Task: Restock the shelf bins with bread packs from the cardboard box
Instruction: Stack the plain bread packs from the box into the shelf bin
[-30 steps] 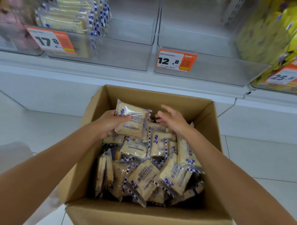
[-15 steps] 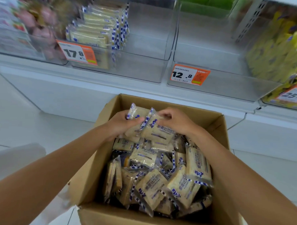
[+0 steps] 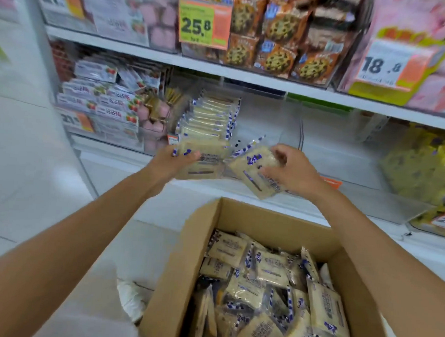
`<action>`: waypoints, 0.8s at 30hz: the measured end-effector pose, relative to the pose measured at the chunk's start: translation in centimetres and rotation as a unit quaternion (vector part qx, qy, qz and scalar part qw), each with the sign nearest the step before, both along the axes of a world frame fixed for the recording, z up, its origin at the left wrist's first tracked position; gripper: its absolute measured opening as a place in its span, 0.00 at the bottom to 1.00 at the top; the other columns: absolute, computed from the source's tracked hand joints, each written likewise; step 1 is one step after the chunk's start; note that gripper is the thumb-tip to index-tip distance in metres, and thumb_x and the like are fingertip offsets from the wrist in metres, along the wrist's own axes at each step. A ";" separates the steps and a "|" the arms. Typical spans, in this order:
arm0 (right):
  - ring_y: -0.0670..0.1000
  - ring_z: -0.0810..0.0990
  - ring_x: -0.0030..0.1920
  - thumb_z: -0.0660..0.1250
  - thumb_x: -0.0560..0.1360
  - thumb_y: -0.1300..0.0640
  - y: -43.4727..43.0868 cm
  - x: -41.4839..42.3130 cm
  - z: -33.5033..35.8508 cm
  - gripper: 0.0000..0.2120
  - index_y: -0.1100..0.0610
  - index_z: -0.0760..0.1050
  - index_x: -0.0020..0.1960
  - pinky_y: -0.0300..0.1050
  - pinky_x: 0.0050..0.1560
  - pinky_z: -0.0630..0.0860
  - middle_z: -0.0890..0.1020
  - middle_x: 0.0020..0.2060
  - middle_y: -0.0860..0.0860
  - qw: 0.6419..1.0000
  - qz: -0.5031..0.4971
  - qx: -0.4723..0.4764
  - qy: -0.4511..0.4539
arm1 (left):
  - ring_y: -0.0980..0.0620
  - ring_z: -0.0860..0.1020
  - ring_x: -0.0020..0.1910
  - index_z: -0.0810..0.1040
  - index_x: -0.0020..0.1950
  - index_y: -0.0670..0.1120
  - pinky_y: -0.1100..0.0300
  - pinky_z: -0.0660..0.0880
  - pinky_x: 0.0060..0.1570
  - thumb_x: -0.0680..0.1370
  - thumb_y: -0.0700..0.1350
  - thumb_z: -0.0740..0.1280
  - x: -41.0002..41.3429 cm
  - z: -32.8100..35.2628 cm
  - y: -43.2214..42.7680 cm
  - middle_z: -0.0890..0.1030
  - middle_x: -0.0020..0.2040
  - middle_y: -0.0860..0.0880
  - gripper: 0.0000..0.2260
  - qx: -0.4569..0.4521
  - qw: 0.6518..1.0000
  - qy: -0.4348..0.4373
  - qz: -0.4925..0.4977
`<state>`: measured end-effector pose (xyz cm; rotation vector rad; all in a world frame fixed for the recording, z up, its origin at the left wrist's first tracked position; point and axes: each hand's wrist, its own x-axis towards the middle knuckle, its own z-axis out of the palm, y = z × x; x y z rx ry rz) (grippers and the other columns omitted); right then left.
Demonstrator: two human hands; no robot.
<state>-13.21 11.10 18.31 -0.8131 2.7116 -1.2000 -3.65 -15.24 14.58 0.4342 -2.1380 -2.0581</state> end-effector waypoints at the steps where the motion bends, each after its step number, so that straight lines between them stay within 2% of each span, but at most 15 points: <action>1: 0.41 0.70 0.32 0.75 0.69 0.63 -0.4 -0.3 1.1 0.10 0.55 0.74 0.44 0.30 0.33 0.66 0.75 0.35 0.47 0.999 -0.023 -0.034 0.024 | 0.45 0.81 0.57 0.81 0.57 0.46 0.47 0.77 0.60 0.77 0.45 0.71 -0.8 1.5 -1.8 0.84 0.56 0.45 0.10 -0.013 1.000 0.016 0.000; 4: 0.39 0.73 0.35 0.72 0.72 0.60 -1.5 -1.9 2.9 0.11 0.52 0.73 0.51 0.28 0.34 0.67 0.77 0.38 0.43 0.991 -0.088 -0.056 0.088 | 0.50 0.84 0.50 0.80 0.59 0.42 0.58 0.81 0.44 0.76 0.41 0.71 -3.5 5.7 -5.0 0.85 0.51 0.46 0.11 -0.045 0.997 0.055 -0.013; 6: 0.48 0.77 0.41 0.70 0.74 0.57 -2.2 -3.1 3.1 0.12 0.55 0.73 0.55 0.38 0.39 0.70 0.80 0.42 0.47 0.987 -0.116 -0.030 0.106 | 0.55 0.85 0.45 0.81 0.59 0.41 0.63 0.80 0.43 0.76 0.38 0.71 -5.5 7.0 -5.8 0.86 0.46 0.50 0.12 -0.084 0.994 0.052 -0.040; 8: 0.56 0.78 0.46 0.69 0.75 0.55 -3.1 -4.3 2.8 0.14 0.57 0.72 0.58 0.48 0.44 0.72 0.81 0.46 0.54 0.984 -0.133 -0.001 0.121 | 0.47 0.84 0.52 0.83 0.56 0.43 0.54 0.81 0.51 0.72 0.38 0.75 -7.8 6.5 -6.5 0.86 0.48 0.46 0.13 -0.109 0.992 0.025 -0.064; 10: 0.56 0.77 0.45 0.68 0.76 0.53 -3.7 -5.1 2.5 0.16 0.57 0.71 0.60 0.49 0.42 0.71 0.81 0.46 0.54 0.980 -0.141 0.024 0.140 | 0.37 0.82 0.53 0.85 0.49 0.45 0.40 0.79 0.54 0.64 0.45 0.81 -9.5 5.5 -6.8 0.84 0.49 0.37 0.16 -0.129 0.989 -0.007 -0.071; 11: 0.55 0.76 0.43 0.67 0.77 0.52 -4.0 -5.4 2.5 0.16 0.57 0.71 0.61 0.47 0.40 0.69 0.80 0.45 0.52 0.977 -0.136 0.036 0.157 | 0.36 0.83 0.49 0.86 0.45 0.47 0.37 0.79 0.52 0.61 0.48 0.83 -10.8 4.5 -7.4 0.84 0.46 0.36 0.16 -0.135 0.988 -0.014 -0.076; 13: 0.53 0.75 0.41 0.67 0.77 0.51 -4.4 -5.9 2.5 0.14 0.55 0.72 0.60 0.45 0.38 0.65 0.78 0.42 0.50 0.973 -0.123 0.046 0.190 | 0.39 0.84 0.42 0.86 0.38 0.50 0.40 0.80 0.49 0.63 0.46 0.82 -12.0 4.1 -7.7 0.85 0.39 0.41 0.08 -0.141 0.986 -0.016 -0.092; 15: 0.52 0.73 0.41 0.67 0.77 0.52 -4.7 -6.4 2.5 0.13 0.54 0.72 0.59 0.45 0.39 0.65 0.76 0.40 0.48 0.968 -0.125 0.047 0.211 | 0.38 0.83 0.50 0.86 0.46 0.50 0.38 0.78 0.55 0.64 0.43 0.80 -12.7 4.4 -8.0 0.86 0.45 0.41 0.12 -0.136 0.983 -0.024 -0.120; 16: 0.53 0.74 0.41 0.68 0.76 0.53 -4.8 -6.7 2.3 0.13 0.54 0.72 0.59 0.46 0.39 0.66 0.76 0.40 0.49 0.965 -0.127 0.054 0.223 | 0.39 0.83 0.51 0.85 0.49 0.49 0.42 0.79 0.56 0.64 0.41 0.80 -12.7 4.5 -8.0 0.86 0.47 0.42 0.15 -0.153 0.977 -0.036 -0.142; 17: 0.55 0.75 0.42 0.68 0.76 0.53 -5.0 -7.1 1.9 0.13 0.54 0.72 0.58 0.47 0.40 0.69 0.77 0.41 0.50 0.962 -0.128 0.067 0.231 | 0.45 0.84 0.49 0.84 0.50 0.48 0.49 0.81 0.52 0.65 0.39 0.79 -12.7 4.4 -8.1 0.86 0.45 0.45 0.15 -0.191 0.967 -0.048 -0.163; 18: 0.57 0.77 0.43 0.68 0.75 0.54 -5.0 -7.6 1.4 0.12 0.55 0.72 0.57 0.49 0.41 0.72 0.79 0.42 0.52 0.962 -0.132 0.077 0.227 | 0.51 0.83 0.44 0.83 0.51 0.49 0.59 0.81 0.44 0.67 0.37 0.79 -12.7 4.3 -8.1 0.86 0.43 0.49 0.16 -0.239 0.952 -0.060 -0.182; 19: 0.58 0.78 0.43 0.68 0.75 0.54 -5.0 -8.1 0.9 0.12 0.55 0.73 0.56 0.49 0.42 0.73 0.80 0.43 0.53 0.965 -0.139 0.078 0.210 | 0.56 0.82 0.41 0.82 0.53 0.50 0.66 0.78 0.37 0.68 0.37 0.79 -12.5 4.4 -7.9 0.85 0.45 0.51 0.18 -0.291 0.935 -0.060 -0.192; 20: 0.58 0.78 0.43 0.69 0.74 0.54 -4.9 -8.6 0.3 0.12 0.55 0.73 0.55 0.49 0.42 0.74 0.81 0.43 0.54 0.968 -0.148 0.078 0.188 | 0.57 0.80 0.44 0.80 0.59 0.51 0.69 0.75 0.37 0.68 0.37 0.79 -12.2 4.6 -7.6 0.84 0.51 0.51 0.22 -0.348 0.916 -0.051 -0.193; 22: 0.57 0.78 0.41 0.69 0.74 0.54 -4.9 -9.4 -0.8 0.12 0.55 0.73 0.55 0.48 0.40 0.73 0.81 0.42 0.54 0.971 -0.163 0.084 0.156 | 0.56 0.74 0.56 0.69 0.73 0.52 0.69 0.70 0.46 0.69 0.38 0.78 -11.6 5.9 -6.3 0.75 0.63 0.55 0.35 -0.451 0.872 -0.017 -0.190; 24: 0.56 0.77 0.40 0.69 0.74 0.54 -5.1 -9.8 -1.5 0.13 0.56 0.73 0.57 0.47 0.39 0.72 0.81 0.43 0.54 0.971 -0.170 0.087 0.144 | 0.55 0.68 0.67 0.56 0.79 0.54 0.68 0.65 0.59 0.73 0.45 0.74 -11.8 6.4 -4.6 0.67 0.68 0.58 0.39 -0.554 0.813 0.026 -0.179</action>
